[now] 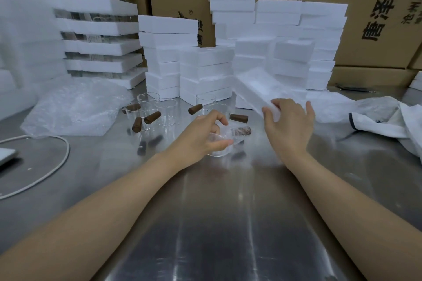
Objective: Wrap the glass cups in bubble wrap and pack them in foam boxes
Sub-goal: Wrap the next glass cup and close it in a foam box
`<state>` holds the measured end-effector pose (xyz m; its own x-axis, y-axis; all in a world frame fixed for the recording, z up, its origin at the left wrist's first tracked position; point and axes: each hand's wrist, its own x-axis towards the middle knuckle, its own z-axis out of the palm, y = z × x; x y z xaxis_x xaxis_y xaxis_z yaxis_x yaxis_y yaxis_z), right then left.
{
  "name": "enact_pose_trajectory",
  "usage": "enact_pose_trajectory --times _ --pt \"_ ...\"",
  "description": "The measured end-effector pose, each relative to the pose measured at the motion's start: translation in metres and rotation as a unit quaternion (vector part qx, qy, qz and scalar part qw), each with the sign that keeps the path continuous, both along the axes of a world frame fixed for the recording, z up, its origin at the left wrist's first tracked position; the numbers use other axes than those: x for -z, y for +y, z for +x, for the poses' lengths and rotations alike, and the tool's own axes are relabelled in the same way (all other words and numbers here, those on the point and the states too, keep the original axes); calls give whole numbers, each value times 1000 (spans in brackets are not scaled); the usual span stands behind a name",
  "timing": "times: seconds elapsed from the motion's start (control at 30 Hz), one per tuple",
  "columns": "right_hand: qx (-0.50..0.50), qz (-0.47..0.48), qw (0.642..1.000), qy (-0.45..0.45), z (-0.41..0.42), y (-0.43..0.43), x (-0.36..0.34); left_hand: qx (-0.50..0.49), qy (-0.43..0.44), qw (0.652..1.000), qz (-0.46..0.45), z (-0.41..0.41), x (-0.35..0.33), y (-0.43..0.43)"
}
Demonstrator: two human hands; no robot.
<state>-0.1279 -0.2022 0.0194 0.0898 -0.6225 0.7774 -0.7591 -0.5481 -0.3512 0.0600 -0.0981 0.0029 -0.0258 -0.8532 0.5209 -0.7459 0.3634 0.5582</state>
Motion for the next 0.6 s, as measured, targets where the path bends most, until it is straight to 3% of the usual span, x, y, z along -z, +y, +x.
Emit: enact_pose_trajectory --times 0.07,0.13,0.2,0.3,0.43,0.6 --pt "-40 -69 996 -27 -1 4 -5 -22 44 998 -24 -3 -1 2" --pt "-116 -76 990 -28 -4 7 -8 -70 125 985 -100 -5 -6 7" --pt "-191 -48 980 -11 -6 9 -8 -112 195 954 -199 -4 -16 14" --pt "-235 -77 967 -60 -3 12 -8 -145 233 911 -307 4 -34 24" --pt "-277 -120 948 -97 0 18 -7 -204 211 886 -358 21 -48 32" --pt "-380 -146 913 -34 7 27 -4 -241 123 894 -357 30 -44 33"
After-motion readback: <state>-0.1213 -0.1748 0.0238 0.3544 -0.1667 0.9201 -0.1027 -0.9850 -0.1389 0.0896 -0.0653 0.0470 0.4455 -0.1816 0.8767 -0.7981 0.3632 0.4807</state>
